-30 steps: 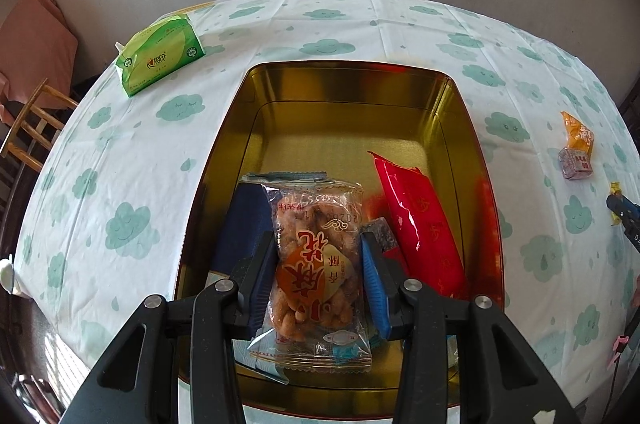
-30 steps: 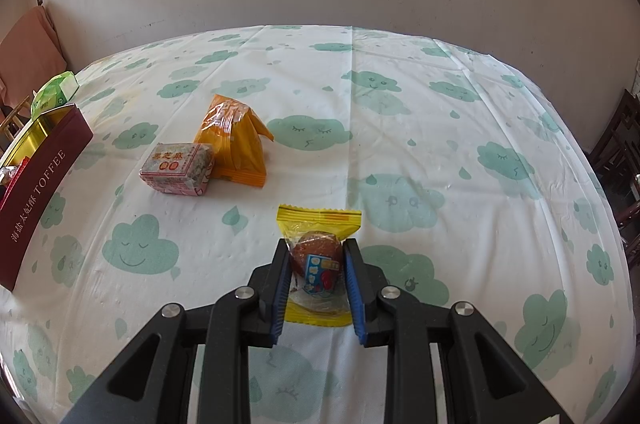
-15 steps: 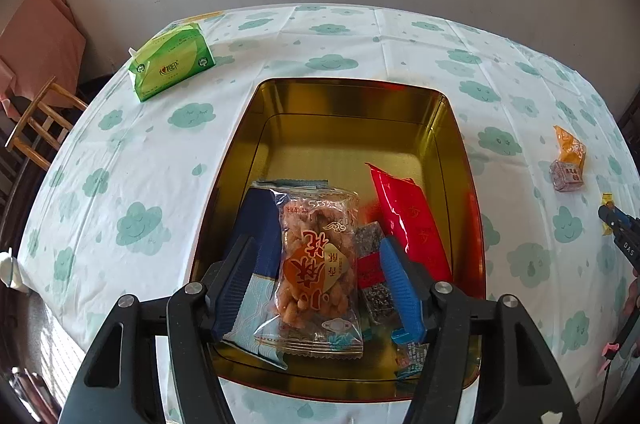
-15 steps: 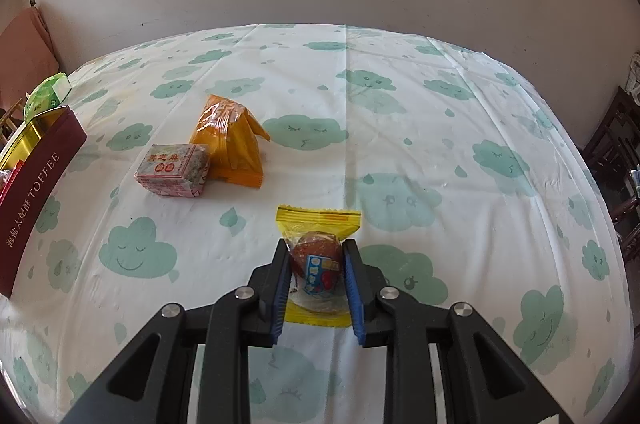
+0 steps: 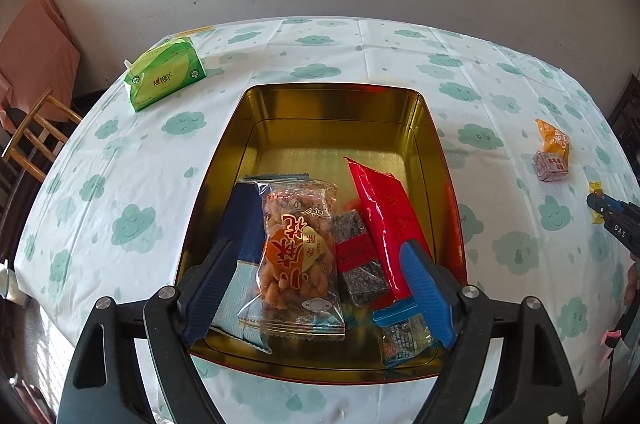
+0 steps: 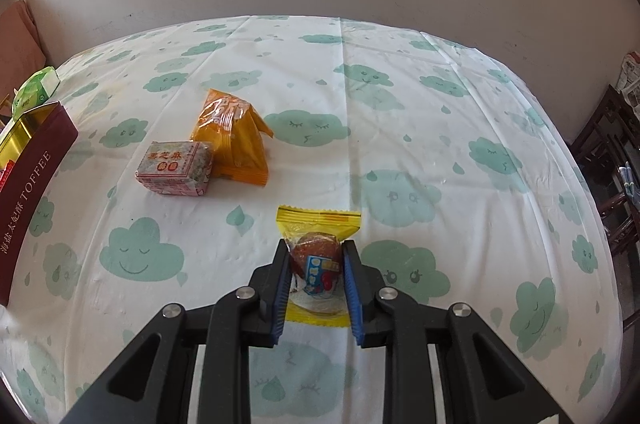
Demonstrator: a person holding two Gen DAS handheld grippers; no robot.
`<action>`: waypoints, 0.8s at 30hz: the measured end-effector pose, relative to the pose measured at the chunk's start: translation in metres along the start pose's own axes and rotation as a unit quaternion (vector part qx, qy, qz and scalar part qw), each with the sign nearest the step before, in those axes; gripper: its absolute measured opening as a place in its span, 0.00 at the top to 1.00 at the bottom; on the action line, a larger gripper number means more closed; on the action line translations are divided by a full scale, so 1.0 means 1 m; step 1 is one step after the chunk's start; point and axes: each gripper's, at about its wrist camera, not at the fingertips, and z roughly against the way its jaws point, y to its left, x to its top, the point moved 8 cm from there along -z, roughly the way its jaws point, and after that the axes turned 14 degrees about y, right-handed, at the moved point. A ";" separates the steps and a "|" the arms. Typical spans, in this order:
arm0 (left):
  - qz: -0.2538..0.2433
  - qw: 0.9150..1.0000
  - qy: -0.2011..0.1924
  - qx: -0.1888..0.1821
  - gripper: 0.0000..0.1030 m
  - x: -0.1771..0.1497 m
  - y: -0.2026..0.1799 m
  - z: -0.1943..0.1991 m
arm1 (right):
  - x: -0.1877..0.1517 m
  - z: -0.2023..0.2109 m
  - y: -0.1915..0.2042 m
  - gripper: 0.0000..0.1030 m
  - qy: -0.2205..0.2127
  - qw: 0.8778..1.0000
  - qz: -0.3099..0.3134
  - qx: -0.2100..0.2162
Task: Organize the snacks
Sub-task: 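Carry the orange-twist bag into the tin with the left gripper and release, then carry the yellow cake packet into the tin with the right gripper and release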
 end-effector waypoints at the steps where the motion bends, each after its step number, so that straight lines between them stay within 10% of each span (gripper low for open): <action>1: 0.002 1.000 -0.004 -0.002 0.19 0.000 0.001 0.002 | 0.000 0.002 0.004 0.76 -0.001 1.000 0.001 0.002; 24: 0.113 0.993 -0.041 0.011 0.06 -0.017 0.095 0.029 | 0.019 0.088 0.245 0.76 -0.042 0.968 0.177 0.174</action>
